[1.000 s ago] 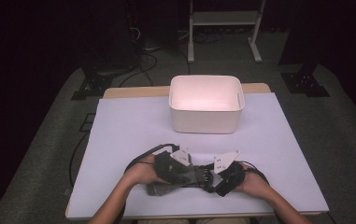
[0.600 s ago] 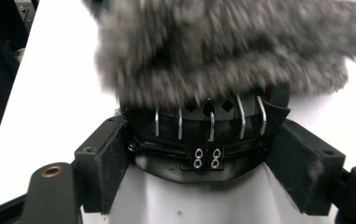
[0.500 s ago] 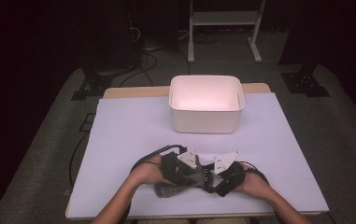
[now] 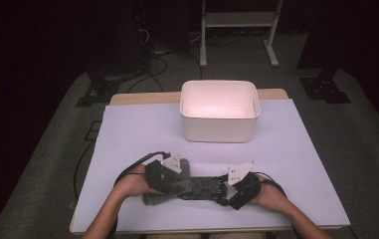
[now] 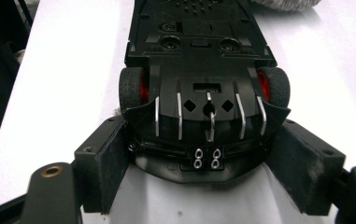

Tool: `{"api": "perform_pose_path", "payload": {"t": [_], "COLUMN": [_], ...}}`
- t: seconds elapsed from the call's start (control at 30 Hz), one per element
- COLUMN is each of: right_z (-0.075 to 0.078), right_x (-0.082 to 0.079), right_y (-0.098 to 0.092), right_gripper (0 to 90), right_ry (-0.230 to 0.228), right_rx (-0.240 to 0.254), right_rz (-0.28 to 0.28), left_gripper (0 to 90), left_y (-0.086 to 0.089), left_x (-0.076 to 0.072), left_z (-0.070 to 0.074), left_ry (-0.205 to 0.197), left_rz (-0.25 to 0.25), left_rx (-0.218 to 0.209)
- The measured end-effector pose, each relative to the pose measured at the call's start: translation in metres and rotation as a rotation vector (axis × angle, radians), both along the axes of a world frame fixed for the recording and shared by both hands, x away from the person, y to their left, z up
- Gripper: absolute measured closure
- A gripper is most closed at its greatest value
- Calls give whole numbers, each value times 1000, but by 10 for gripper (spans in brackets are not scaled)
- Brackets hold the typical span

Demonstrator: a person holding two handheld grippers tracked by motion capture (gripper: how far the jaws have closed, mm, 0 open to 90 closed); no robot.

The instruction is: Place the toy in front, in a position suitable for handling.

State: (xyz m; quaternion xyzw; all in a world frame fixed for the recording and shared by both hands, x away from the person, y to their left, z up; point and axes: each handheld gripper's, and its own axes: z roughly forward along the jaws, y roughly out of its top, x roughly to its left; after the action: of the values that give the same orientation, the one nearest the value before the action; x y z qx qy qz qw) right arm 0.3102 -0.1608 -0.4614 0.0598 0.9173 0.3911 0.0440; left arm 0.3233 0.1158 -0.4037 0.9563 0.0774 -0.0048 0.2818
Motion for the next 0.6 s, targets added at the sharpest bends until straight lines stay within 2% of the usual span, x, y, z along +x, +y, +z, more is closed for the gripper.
{"api": "perform_pose_path", "payload": {"t": [0.07,0.13,0.17,0.2,0.33,0.37,0.43,0.6], "right_z": [0,0,0,0,-1,-1,-1,-1], "right_x": [0,0,0,0,0,1,1,1], "right_y": [0,0,0,0,-1,-1,-1,-1], "right_gripper": [234,234,234,234,234,234,234,234], "right_ry": [0,2,2,3,9,12,12,19], "right_rx": [0,1,1,1,3,6,7,8], "right_rz": [0,-1,-1,-1,-3,-2,-1,-4], "left_gripper": [696,696,696,696,694,694,694,690], "left_y": [-4,-21,-21,-34,-60,-60,-75,-94], "left_x": [0,-1,-1,-1,2,2,5,12], "left_z": [0,2,2,3,6,6,8,11], "left_ry": [-1,-4,-4,-1,-6,-6,-3,-9], "left_rz": [-10,-44,-44,-70,-121,-121,-142,-168], "left_rx": [-1,-9,-9,-18,-23,-23,-24,-21]}}
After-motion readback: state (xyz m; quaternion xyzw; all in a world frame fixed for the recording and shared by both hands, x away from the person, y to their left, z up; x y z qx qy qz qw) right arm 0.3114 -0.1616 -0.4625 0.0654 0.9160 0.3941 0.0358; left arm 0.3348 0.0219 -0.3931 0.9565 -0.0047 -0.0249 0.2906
